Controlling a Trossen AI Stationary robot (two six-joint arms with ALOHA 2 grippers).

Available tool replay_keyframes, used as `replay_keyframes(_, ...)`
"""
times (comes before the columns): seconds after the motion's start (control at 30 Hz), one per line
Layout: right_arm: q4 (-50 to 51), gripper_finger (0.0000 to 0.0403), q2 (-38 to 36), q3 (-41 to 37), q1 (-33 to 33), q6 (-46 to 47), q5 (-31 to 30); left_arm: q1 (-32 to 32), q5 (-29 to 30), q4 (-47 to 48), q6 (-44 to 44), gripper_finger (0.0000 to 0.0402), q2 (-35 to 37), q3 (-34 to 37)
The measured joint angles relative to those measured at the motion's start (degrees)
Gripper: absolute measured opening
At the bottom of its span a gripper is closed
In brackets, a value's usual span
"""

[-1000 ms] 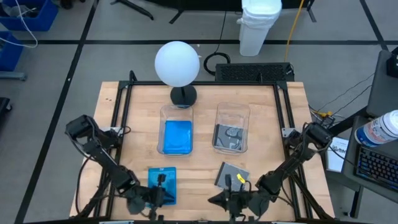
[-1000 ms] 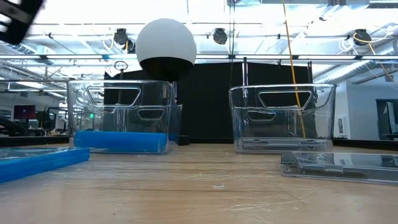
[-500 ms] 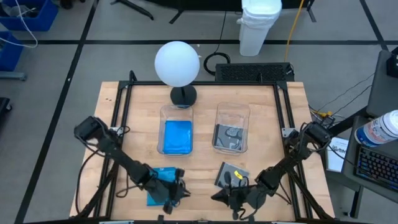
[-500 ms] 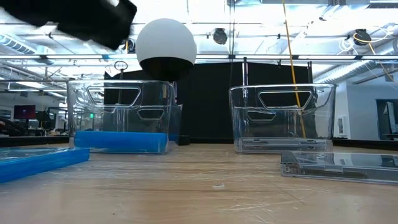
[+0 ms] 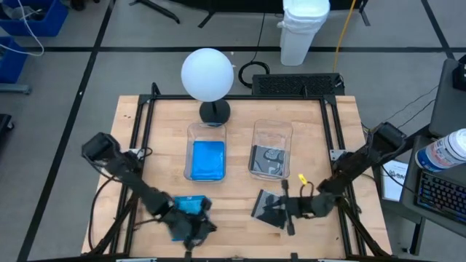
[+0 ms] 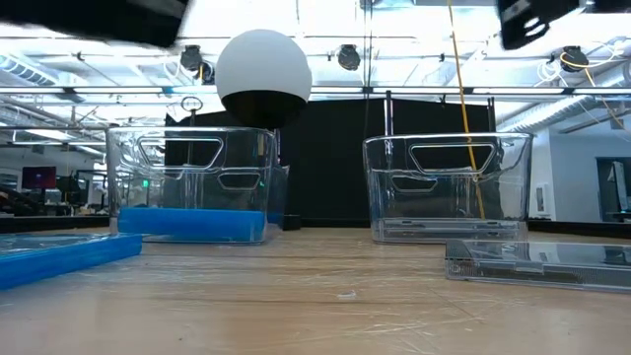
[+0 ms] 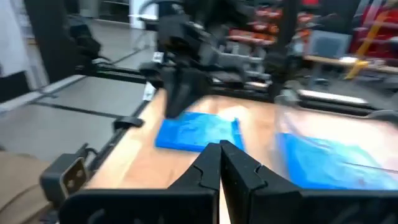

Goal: Pick & place jewel cases by type
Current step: Put the black CD case into the right transparent bin

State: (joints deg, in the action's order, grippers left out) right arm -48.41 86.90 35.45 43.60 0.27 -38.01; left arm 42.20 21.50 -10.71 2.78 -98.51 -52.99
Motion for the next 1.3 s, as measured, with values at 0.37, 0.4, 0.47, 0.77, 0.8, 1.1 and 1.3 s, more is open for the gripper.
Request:
replay_keyframes(0.37, -0.2, 0.0000, -2.9, 1.4, 10.8, -7.4, -13.8, 5.9, 15.8, -1.5, 0.1, 0.0037, 5.3, -0.1)
replay_keyframes(0.4, 0.9, 0.0000, -2.9, 1.9, 11.7, -7.4, -15.3, 5.0, 14.8, -1.9, 0.1, 0.0037, 4.8, -0.1)
replay_keyframes(0.47, 3.7, 0.0000, -2.8, 3.8, 13.3, -6.1, -17.7, 2.6, 11.2, -1.9, -0.3, 0.0032, 3.1, -1.0)
replay_keyframes(0.77, 28.1, 0.0000, -0.7, 14.2, 17.4, 10.2, -25.0, -4.0, 2.2, 8.3, -1.1, 0.0017, -11.1, -16.7)
replay_keyframes(0.8, 30.1, 0.0000, -0.7, 14.2, 17.6, 13.0, -25.0, -4.5, 2.3, 10.3, -0.8, 0.0019, -13.0, -18.5)
replay_keyframes(1.1, 37.6, 0.0000, 1.9, 14.2, 18.9, 30.3, -23.2, -6.6, 3.4, 23.0, -2.3, 0.0021, -21.4, -29.9)
replay_keyframes(1.3, 42.7, 0.0000, 4.0, 14.2, 18.6, 36.1, -21.9, -6.9, 3.8, 18.3, 7.2, 0.0022, -21.5, -30.1)
